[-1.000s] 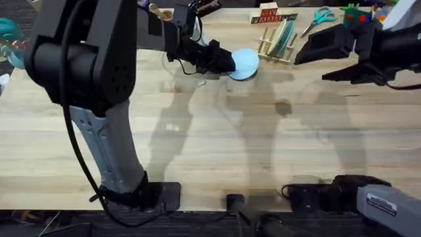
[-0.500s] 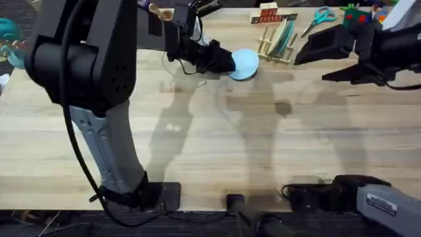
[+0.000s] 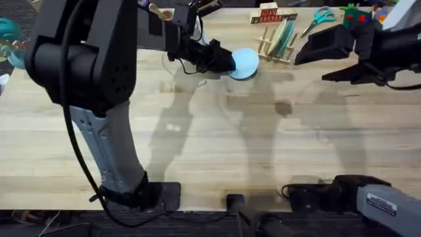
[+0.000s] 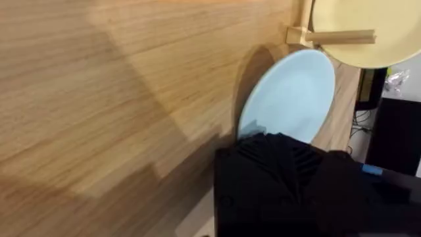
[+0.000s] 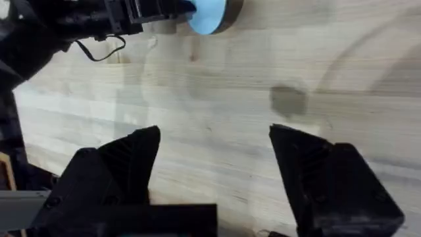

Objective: Pick up the plates from the table one by one and place each into a slot on the dish rack.

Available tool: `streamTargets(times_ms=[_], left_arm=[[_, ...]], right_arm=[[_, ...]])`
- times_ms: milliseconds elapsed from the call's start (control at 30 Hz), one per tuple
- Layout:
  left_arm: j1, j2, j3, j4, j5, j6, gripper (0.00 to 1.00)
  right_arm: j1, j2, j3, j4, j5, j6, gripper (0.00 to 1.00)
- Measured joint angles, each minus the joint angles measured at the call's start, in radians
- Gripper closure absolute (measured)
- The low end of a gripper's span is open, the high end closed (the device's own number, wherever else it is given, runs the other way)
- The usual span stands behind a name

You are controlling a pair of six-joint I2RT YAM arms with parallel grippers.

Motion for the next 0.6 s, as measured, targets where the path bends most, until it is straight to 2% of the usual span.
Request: streamTargets(times_ms=[600], left_arm=[[0.000, 0.000, 0.000, 0.000, -0.003, 0.007, 0.963]], right_arm=[[0.000, 0.003, 0.000, 0.000, 0.000, 0.000, 0.006]])
